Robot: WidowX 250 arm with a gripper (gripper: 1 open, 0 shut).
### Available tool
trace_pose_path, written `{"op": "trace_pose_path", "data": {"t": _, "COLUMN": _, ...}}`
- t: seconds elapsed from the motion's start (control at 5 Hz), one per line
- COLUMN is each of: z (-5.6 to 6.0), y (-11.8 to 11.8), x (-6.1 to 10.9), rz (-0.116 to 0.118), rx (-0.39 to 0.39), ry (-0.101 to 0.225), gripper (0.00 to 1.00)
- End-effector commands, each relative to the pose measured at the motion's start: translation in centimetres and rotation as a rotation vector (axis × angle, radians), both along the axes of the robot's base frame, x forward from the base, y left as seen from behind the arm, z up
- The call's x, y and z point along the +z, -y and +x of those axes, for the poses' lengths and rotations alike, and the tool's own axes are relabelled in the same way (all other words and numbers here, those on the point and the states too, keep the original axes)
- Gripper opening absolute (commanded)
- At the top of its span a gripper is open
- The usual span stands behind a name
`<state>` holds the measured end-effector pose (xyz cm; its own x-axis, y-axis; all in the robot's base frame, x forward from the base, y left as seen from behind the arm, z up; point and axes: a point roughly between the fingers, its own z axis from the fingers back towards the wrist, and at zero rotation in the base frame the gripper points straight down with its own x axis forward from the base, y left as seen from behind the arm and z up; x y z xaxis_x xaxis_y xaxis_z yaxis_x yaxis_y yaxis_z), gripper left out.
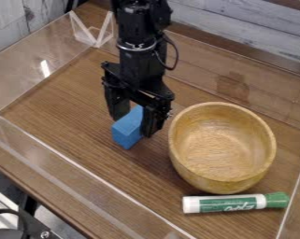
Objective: Put the blue block in the brown bowl
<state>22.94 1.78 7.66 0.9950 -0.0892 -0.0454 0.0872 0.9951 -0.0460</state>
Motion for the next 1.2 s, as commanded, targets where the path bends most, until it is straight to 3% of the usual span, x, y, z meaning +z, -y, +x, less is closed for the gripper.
{"op": "trace_pose_path", "data": {"t": 0.0, "z": 0.4, "y": -0.4, "x": 0.9, "rz": -0.002, "rx": -0.006, "ry": 0.063, "gripper": 1.00}}
{"op": "trace_pose_path", "data": {"t": 1.0, "z": 0.4, "y": -0.9, "x": -0.7, "rz": -0.032, "rx": -0.032, "ry": 0.096, "gripper": 1.00}}
